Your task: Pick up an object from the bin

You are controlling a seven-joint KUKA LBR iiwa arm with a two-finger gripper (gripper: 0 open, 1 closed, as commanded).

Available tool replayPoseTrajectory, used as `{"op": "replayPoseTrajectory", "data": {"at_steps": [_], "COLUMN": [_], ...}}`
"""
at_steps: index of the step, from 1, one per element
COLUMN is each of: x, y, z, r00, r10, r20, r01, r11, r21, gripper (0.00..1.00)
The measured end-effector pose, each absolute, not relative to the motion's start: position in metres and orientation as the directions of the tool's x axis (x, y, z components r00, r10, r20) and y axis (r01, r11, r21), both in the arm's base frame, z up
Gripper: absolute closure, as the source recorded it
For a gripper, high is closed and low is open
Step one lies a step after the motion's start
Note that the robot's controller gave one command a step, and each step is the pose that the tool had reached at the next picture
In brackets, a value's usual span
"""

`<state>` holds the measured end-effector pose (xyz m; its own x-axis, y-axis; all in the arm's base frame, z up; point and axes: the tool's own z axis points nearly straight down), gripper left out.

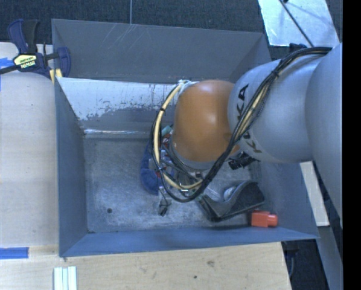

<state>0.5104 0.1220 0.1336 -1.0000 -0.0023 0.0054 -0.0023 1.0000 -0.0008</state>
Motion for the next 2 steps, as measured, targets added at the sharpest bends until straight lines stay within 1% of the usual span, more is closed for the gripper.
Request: {"op": "replayPoseTrajectory", "data": {"at_steps": [1, 2], "x": [0.5678, 0.5705], "y": [0.109, 0.1098], "z": [0.0709, 0.0763], "r00": [-0.951, -0.952], "r10": [-0.308, -0.307], "r20": [-0.002, -0.009], "r01": [-0.308, -0.307], "r11": [0.951, 0.952], "r21": [0.002, 0.002], "gripper": [0.0, 1.0]}}
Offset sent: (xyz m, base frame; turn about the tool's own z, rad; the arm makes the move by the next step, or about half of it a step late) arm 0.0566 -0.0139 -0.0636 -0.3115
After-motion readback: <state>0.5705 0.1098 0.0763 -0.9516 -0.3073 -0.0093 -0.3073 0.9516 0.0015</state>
